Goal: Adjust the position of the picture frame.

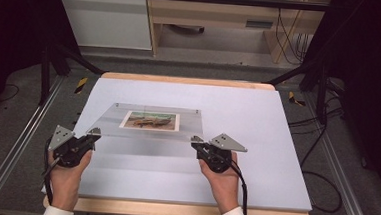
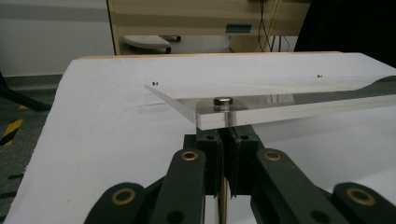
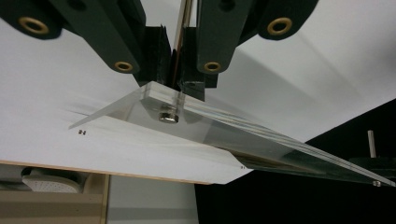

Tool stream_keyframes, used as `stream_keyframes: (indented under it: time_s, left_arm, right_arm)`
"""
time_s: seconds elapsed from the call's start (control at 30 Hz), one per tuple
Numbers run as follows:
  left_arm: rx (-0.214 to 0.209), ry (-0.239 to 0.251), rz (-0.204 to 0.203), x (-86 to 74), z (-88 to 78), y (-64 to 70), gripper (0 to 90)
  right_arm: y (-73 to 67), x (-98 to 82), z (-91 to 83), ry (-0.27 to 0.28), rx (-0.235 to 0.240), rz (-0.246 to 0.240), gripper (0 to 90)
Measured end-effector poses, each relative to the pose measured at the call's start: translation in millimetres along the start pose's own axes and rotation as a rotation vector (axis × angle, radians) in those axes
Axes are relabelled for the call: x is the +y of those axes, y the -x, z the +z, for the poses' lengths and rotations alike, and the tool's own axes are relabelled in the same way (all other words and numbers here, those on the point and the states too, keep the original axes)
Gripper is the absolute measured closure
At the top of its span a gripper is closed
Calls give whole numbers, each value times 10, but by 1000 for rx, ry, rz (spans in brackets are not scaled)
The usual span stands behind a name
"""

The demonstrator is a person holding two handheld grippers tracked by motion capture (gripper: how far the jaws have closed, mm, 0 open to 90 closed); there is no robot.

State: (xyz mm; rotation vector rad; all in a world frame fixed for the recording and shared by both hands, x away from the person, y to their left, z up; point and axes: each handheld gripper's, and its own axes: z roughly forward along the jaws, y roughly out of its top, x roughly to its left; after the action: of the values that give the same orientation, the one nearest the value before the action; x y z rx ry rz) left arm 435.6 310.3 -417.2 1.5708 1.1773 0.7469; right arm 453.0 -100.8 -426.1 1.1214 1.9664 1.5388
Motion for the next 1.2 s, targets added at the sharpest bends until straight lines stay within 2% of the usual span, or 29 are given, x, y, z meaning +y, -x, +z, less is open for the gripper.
stream_keyframes:
  time_s: [0.4,0.53,0.77,1.1,1.2]
  left_arm:
    - [-10,26,-2,48,31,199,844]
    - [-19,32,-3,60,37,237,843]
    - [-23,55,13,117,95,342,843]
    - [-59,85,41,200,199,572,840]
    - [-70,96,50,255,275,664,840]
  right_arm:
    - [123,22,-130,18,-30,25,838]
    - [152,27,-167,22,-36,20,837]
    - [207,45,-230,32,-69,26,837]
    - [398,110,-404,41,-117,26,837]
    - [478,124,-472,49,-134,32,837]
